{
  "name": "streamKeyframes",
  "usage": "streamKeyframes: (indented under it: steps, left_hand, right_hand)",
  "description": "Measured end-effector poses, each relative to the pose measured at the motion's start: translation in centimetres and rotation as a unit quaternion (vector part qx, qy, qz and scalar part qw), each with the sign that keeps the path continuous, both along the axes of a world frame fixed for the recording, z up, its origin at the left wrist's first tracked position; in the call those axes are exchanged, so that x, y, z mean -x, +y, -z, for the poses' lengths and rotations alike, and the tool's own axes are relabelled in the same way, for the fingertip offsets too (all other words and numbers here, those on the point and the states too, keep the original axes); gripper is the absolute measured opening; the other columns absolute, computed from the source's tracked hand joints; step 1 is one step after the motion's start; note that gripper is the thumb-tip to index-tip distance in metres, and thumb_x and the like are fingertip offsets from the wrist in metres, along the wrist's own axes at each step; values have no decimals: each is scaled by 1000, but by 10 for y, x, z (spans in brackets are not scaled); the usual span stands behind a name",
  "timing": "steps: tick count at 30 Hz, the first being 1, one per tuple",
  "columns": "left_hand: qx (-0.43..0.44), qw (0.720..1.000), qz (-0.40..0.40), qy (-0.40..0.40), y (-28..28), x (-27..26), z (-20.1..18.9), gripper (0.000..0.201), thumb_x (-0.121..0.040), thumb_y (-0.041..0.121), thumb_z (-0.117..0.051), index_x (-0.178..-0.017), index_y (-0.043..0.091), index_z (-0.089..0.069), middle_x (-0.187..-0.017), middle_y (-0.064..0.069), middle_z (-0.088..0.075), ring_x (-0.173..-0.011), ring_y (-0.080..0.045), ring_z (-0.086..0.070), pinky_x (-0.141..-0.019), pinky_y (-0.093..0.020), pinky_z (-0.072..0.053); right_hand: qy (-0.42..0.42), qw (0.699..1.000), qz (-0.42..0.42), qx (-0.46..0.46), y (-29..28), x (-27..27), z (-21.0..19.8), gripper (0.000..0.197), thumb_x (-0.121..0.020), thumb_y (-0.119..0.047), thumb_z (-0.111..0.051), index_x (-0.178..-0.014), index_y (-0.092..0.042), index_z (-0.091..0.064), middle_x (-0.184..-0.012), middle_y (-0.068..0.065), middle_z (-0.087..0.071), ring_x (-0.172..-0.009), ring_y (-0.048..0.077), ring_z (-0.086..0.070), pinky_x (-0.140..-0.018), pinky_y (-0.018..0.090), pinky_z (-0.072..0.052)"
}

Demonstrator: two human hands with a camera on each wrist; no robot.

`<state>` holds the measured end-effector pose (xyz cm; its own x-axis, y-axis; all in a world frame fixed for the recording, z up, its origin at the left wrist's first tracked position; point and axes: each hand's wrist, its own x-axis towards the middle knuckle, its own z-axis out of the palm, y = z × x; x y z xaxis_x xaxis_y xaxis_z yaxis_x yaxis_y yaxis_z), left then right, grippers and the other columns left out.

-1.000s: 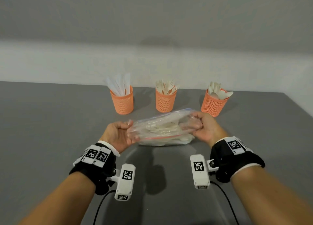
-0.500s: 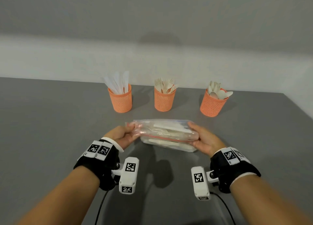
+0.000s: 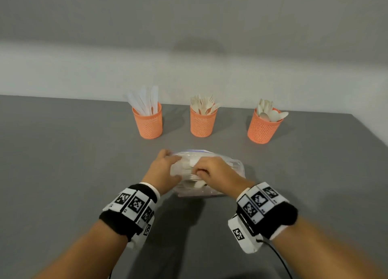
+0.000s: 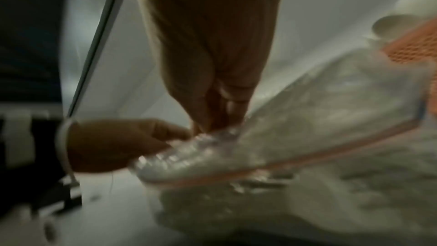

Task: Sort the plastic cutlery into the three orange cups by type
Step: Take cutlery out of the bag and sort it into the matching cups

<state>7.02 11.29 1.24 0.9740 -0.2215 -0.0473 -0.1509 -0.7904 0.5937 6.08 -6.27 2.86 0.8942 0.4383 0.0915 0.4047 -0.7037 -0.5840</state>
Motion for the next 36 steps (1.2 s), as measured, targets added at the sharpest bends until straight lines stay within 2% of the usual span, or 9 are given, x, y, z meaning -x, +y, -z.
streamKeyframes:
  steps: [1, 4, 7, 10, 14, 20, 25, 32, 36]
  left_hand:
    - [-22, 1000, 11, 9, 0, 2, 1, 55, -79, 10, -64, -132, 14, -47, -140, -9, -31, -119, -29, -49, -101, -28, -36]
    - [-30, 999, -1, 25, 3, 7, 1, 64, -82, 6, -58, -139, 22, -34, -146, -11, -20, -118, -35, -51, -103, -34, -39]
    - [-3, 998, -19, 56, 6, 10, 0, 65, -84, 4, -56, -140, 23, -31, -145, -13, -21, -122, -35, -48, -104, -33, -37]
    - [30, 998, -18, 58, 6, 13, -5, 67, -82, 7, -59, -141, 22, -31, -141, -12, -25, -121, -34, -47, -103, -31, -36]
    - [56, 997, -24, 51, 8, 11, -8, 73, -79, 1, -58, -142, 22, -29, -137, -13, -31, -121, -32, -46, -100, -29, -37]
    - [71, 996, -15, 55, 8, 9, -6, 76, -76, -2, -57, -142, 22, -29, -139, -11, -33, -125, -30, -43, -101, -31, -38]
    - [72, 995, -28, 60, 12, 9, -2, 75, -76, -3, -55, -142, 21, -30, -140, -10, -32, -125, -29, -43, -97, -23, -33]
    - [69, 995, -51, 48, 20, 8, -4, 74, -75, 0, -59, -141, 22, -32, -131, -11, -38, -115, -30, -47, -88, -24, -38]
    - [64, 996, -43, 50, 23, 10, -5, 72, -75, 1, -60, -140, 21, -36, -131, -12, -39, -113, -29, -47, -85, -26, -43]
  right_hand:
    - [8, 998, 12, 59, -1, -2, 5, 23, -84, -13, -62, -106, -12, -67, -111, 5, -62, -102, 15, -53, -97, 34, -44]
    - [58, 980, -3, 190, -8, -5, 14, 80, -71, -31, -76, -139, -21, -33, -142, 2, -36, -133, 19, -31, -111, 32, -26]
    - [75, 979, 19, 189, -10, -4, 23, 104, -69, -35, -77, -147, -21, -9, -148, 2, -33, -137, 22, -32, -114, 37, -28]
    - [34, 967, 52, 248, -9, -8, 29, 97, -71, -39, -72, -145, -16, -15, -145, 3, -37, -135, 24, -34, -113, 47, -27]
    - [8, 961, 39, 272, -5, -8, 22, 66, -73, -42, -65, -127, -14, -40, -125, 3, -52, -119, 23, -48, -108, 47, -28]
    - [64, 979, 37, 192, -8, -19, 20, 66, -69, -37, -71, -125, -15, -43, -123, 2, -53, -114, 21, -50, -96, 33, -40]
    - [90, 981, 45, 163, -3, -21, 22, 49, -67, -24, -72, -109, -12, -50, -96, -2, -55, -91, 17, -52, -76, 25, -40]
    - [29, 970, -8, 240, 1, -16, 22, 36, -82, -23, -61, -115, -10, -53, -119, 7, -58, -110, 23, -55, -91, 28, -43]
    - [60, 978, 5, 199, -4, -16, 18, 31, -77, -18, -62, -106, -10, -56, -105, 6, -61, -100, 23, -57, -83, 27, -45]
